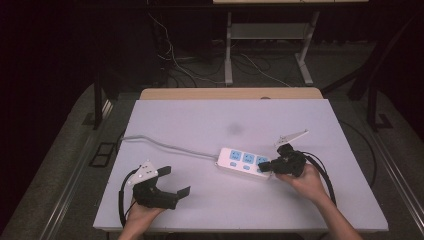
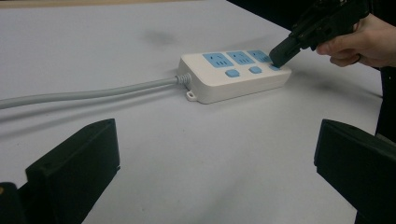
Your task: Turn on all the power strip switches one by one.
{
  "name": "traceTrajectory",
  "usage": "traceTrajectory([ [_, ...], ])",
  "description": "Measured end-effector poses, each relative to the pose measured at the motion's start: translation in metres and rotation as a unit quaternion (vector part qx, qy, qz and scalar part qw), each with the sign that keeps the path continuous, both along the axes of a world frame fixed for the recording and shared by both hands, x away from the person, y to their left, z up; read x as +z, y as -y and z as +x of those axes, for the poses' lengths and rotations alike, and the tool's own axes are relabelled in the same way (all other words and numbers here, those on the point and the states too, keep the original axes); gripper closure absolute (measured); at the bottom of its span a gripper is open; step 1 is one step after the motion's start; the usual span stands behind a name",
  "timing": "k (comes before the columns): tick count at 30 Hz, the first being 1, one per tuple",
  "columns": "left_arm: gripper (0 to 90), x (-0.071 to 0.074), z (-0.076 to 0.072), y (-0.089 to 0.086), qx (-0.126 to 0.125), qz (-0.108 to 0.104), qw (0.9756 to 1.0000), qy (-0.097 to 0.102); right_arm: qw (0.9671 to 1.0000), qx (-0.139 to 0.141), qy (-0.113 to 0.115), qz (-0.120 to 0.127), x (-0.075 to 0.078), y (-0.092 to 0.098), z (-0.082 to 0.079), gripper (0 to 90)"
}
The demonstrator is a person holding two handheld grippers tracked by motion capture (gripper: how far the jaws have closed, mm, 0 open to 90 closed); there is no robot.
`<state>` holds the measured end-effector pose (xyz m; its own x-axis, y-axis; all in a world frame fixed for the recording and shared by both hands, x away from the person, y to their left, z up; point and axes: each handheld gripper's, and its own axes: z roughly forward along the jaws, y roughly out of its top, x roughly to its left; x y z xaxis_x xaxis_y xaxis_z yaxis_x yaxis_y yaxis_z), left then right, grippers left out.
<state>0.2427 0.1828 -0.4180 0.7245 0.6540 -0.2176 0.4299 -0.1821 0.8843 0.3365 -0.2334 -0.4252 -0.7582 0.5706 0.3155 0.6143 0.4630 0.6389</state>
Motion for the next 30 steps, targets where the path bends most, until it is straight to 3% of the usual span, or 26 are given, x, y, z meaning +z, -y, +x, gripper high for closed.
traceTrajectory([
  [6,0.0,-0.0005,0.0004,0.0009,-0.001,0.0,1.0,-0.002,0.9996,0.008,0.013,-0.026,0.0022,-0.005,-0.001,90.0],
  [10,0.0,-0.0005,0.0002,0.0013,-0.002,0.0,1.0,-0.002,0.9994,0.008,0.016,-0.03,0.0026,-0.0052,-0.002,90.0],
  [30,0.0,-0.0011,0.001,-0.0008,0.001,-0.004,1.0,-0.004,0.9998,-0.001,0.008,-0.017,0.0088,0.0025,-0.0001,90.0],
])
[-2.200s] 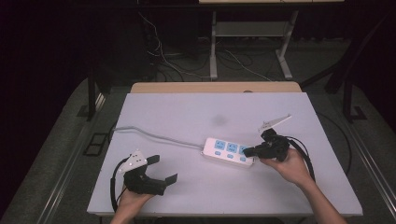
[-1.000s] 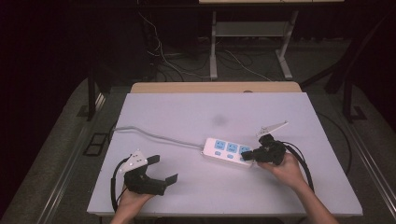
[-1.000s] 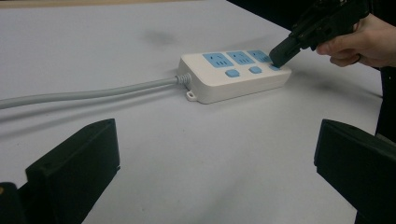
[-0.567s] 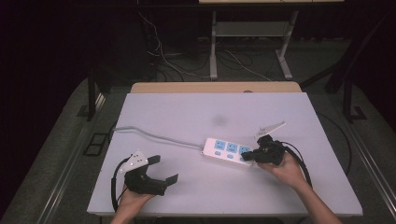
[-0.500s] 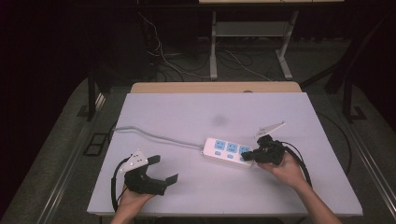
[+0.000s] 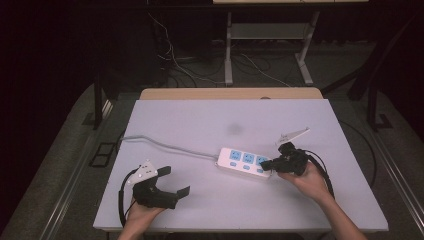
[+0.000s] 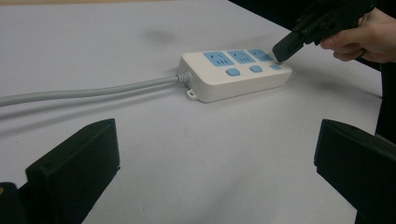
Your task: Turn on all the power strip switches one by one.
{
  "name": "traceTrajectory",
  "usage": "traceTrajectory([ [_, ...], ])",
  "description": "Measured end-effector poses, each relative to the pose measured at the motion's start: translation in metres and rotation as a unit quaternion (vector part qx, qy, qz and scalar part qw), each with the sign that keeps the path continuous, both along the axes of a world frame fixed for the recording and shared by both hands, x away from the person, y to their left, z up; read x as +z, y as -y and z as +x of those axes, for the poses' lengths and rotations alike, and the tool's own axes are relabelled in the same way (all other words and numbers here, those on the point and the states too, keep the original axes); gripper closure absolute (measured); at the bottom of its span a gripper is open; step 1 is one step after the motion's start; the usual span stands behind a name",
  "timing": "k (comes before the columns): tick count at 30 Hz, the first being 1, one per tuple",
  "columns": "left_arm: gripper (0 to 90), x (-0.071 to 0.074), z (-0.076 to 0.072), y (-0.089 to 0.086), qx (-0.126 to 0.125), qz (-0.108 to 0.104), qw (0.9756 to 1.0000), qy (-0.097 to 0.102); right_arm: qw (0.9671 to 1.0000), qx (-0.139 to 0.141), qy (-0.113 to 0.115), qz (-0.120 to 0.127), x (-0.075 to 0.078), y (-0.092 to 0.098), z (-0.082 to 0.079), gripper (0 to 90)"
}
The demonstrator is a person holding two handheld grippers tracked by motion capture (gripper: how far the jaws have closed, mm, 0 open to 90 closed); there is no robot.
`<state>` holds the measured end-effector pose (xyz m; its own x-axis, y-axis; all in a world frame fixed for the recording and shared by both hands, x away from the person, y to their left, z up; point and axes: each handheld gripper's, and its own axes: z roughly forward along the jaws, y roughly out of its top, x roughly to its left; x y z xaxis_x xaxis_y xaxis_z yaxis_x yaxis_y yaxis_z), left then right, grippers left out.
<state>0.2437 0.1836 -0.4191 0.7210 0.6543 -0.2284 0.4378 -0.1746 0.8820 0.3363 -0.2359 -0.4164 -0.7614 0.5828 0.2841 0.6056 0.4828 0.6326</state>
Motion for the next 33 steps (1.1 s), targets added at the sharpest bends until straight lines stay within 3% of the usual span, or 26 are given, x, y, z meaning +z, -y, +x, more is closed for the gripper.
traceTrajectory([
  [15,0.0,0.0,0.0,-0.001,0.0,-0.001,1.0,0.001,0.9997,0.016,0.02,-0.001,0.031,-0.01,0.002,90.0],
  [33,0.0,0.001,0.0,0.0,0.0,-0.002,1.0,0.001,0.9988,0.034,0.034,-0.012,0.054,-0.032,0.012,90.0],
])
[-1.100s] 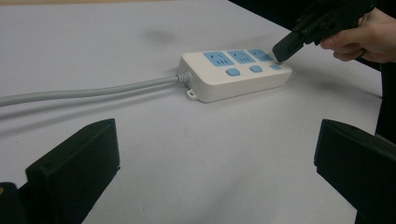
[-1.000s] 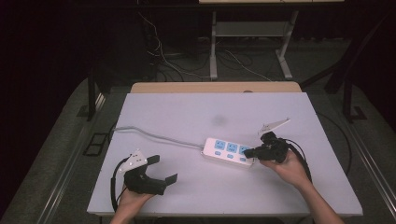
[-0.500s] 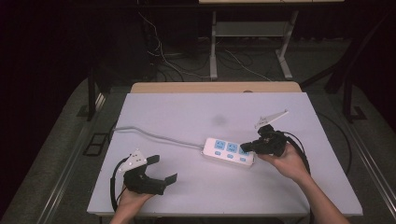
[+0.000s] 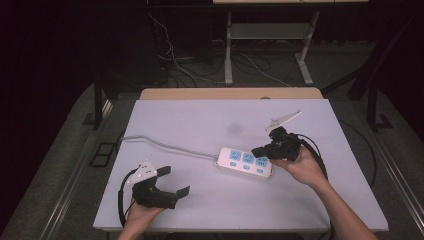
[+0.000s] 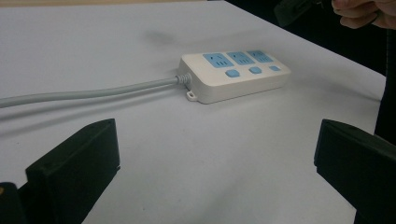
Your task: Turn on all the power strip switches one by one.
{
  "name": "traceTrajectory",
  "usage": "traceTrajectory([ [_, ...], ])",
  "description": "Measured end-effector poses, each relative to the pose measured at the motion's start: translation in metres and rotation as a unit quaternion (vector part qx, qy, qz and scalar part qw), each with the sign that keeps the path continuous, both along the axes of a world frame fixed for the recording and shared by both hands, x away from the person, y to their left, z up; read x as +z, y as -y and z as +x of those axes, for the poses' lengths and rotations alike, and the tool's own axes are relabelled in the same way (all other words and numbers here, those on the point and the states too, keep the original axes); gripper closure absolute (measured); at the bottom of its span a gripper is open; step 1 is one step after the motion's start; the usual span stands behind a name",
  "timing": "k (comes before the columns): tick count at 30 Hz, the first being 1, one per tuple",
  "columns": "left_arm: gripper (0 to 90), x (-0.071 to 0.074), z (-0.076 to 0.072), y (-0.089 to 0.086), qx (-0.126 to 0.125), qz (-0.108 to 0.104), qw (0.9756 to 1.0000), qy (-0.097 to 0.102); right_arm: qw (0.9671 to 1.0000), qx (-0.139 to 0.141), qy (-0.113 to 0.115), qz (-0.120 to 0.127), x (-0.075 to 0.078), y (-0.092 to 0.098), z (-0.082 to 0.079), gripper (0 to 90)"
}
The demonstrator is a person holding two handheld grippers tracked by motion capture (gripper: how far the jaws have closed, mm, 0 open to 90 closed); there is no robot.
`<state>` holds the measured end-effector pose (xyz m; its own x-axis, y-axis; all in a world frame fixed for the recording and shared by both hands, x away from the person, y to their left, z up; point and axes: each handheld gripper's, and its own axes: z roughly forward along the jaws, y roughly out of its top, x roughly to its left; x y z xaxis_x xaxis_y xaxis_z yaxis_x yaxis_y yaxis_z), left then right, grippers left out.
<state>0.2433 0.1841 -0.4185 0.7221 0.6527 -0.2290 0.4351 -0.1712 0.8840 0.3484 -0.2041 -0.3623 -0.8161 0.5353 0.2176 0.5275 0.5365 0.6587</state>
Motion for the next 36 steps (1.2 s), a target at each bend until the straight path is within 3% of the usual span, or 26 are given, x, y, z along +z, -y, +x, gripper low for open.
traceTrajectory([
  [17,0.0,0.0,0.0,-0.001,-0.001,-0.001,1.0,0.002,0.9998,0.015,-0.008,-0.005,-0.008,-0.023,0.006,90.0],
  [36,0.0,0.0,0.001,-0.002,-0.001,-0.001,1.0,0.001,0.9986,0.025,-0.032,-0.034,-0.034,-0.036,0.01,90.0],
])
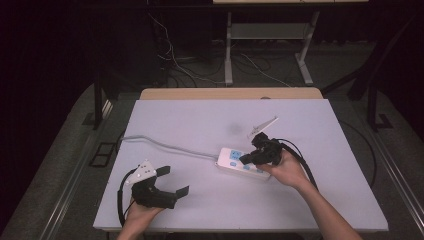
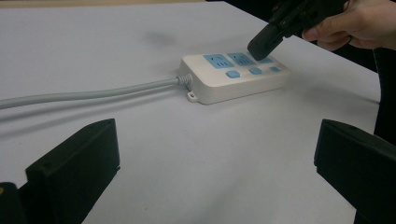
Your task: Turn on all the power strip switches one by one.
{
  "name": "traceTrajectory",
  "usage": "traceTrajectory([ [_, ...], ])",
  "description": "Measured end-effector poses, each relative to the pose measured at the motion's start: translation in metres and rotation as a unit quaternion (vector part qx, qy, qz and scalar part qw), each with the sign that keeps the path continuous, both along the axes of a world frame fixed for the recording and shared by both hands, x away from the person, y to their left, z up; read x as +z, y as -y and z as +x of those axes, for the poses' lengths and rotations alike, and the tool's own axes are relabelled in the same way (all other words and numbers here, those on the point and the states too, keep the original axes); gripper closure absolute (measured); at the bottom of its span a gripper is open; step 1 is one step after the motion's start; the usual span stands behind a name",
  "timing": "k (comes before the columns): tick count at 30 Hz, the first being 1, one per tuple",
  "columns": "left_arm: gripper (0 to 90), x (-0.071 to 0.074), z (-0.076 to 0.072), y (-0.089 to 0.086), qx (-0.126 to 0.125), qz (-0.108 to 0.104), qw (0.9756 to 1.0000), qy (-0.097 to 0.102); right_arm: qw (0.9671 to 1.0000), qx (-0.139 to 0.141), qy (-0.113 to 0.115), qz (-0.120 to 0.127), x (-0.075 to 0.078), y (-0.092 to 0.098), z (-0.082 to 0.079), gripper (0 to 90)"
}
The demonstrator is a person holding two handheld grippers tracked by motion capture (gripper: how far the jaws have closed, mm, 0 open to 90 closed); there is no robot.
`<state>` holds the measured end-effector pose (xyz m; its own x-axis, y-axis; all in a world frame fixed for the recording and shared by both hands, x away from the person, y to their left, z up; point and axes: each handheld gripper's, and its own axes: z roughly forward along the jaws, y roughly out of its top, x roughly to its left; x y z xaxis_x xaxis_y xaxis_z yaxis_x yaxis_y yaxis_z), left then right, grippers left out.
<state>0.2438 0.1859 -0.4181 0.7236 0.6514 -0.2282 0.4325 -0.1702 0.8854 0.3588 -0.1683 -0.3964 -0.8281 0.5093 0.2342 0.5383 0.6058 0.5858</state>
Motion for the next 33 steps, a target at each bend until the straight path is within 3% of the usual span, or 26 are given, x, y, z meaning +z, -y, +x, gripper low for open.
traceTrajectory([
  [13,0.0,0.0,0.0,0.0,0.0,0.0,1.0,-0.001,0.9997,-0.003,-0.018,-0.018,-0.011,0.005,0.0,90.0],
  [33,0.0,-0.001,0.0,0.002,-0.002,0.004,1.0,-0.001,0.9994,0.005,-0.004,-0.035,-0.012,0.001,-0.004,90.0],
])
